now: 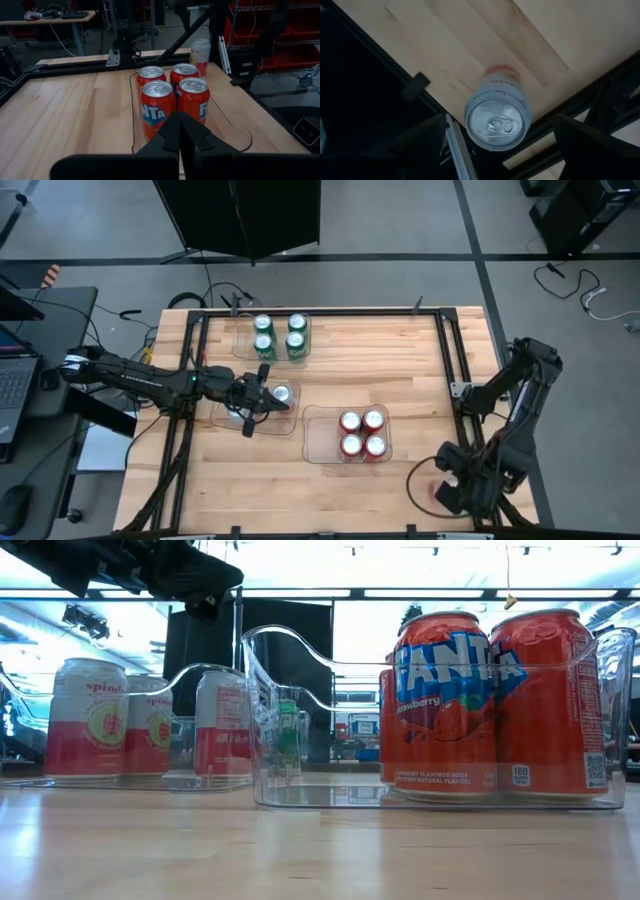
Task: Sort soda cans
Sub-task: Move the pink white soda can on the center table
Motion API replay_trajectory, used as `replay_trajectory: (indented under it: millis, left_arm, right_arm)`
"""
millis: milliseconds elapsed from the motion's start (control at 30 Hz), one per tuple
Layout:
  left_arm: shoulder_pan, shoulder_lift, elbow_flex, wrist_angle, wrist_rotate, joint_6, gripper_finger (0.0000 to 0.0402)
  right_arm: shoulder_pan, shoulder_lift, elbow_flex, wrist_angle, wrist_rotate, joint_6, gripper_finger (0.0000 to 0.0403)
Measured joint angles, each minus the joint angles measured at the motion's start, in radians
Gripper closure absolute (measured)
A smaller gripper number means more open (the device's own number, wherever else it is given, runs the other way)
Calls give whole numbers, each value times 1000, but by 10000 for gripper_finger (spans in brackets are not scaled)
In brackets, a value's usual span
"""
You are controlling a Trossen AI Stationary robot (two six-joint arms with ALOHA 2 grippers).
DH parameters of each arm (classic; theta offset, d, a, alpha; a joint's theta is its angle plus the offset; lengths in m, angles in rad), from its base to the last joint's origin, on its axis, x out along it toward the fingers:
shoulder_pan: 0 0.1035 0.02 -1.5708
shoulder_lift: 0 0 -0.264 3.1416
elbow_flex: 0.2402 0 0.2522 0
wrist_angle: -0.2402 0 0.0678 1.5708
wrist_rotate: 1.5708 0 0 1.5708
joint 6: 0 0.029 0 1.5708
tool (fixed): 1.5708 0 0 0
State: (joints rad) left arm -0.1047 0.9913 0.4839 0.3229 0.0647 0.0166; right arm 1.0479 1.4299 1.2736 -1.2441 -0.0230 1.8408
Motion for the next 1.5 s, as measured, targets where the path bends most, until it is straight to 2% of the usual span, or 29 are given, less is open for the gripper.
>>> replay_trajectory:
  millis: [200, 367, 700, 800, 933, 1000, 1233, 1500]
  left_arm:
    - [0, 0, 0, 0, 0, -2, 401]
    - [0, 0, 0, 0, 0, -2, 401]
    - [0, 0, 0, 0, -2, -13, 401]
    - [0, 0, 0, 0, -4, -31, 401]
    - [0, 0, 0, 0, -14, -51, 401]
    - [0, 0, 0, 0, -14, -51, 401]
    - [-2, -26, 0, -27, 38, -55, 401]
    - [-2, -96, 0, -179, 53, -44, 401]
  right_arm:
    - [7, 89, 0, 61, -8, -2, 50]
    - [7, 154, 0, 72, -67, -10, 50]
    - [24, 212, -1, 84, -118, -16, 53]
    - [25, 223, -1, 85, -162, -11, 70]
    - [23, 229, 0, 83, -189, -23, 128]
    - [6, 228, 0, 80, -197, -57, 146]
    - [-140, 226, 59, 42, -208, -276, 146]
    - [-347, 305, 236, 11, -191, -629, 146]
